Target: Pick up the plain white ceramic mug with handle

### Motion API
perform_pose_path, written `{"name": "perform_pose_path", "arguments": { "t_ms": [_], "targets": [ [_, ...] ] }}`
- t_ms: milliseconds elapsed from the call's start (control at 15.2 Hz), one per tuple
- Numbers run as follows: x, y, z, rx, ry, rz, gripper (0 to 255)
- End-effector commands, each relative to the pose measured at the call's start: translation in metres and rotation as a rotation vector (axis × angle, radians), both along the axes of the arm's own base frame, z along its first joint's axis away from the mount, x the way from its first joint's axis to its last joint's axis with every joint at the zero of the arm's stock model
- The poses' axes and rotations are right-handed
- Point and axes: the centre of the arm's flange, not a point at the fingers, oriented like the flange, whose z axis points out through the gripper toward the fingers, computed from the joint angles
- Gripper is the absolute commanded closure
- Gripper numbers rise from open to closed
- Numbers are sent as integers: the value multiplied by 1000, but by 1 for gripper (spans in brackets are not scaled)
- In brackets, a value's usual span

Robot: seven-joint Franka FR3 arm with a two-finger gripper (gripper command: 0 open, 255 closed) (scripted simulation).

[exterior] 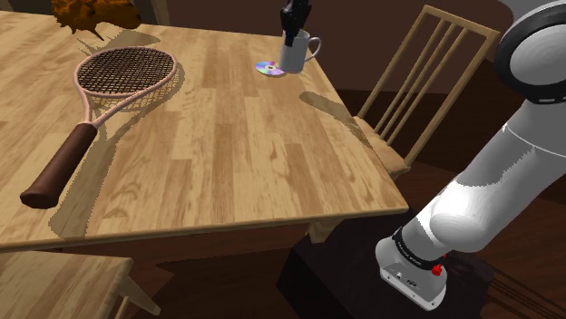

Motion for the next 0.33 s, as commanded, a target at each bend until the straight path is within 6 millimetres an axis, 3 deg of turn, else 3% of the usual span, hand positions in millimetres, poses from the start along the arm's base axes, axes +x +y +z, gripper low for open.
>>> {"name": "perform_pose_path", "arguments": {
  "t_ms": [0,264],
  "targets": [
    [-1,-1,11,0,0,0,255],
    [-1,-1,22,0,0,0,255]
  ]
}}
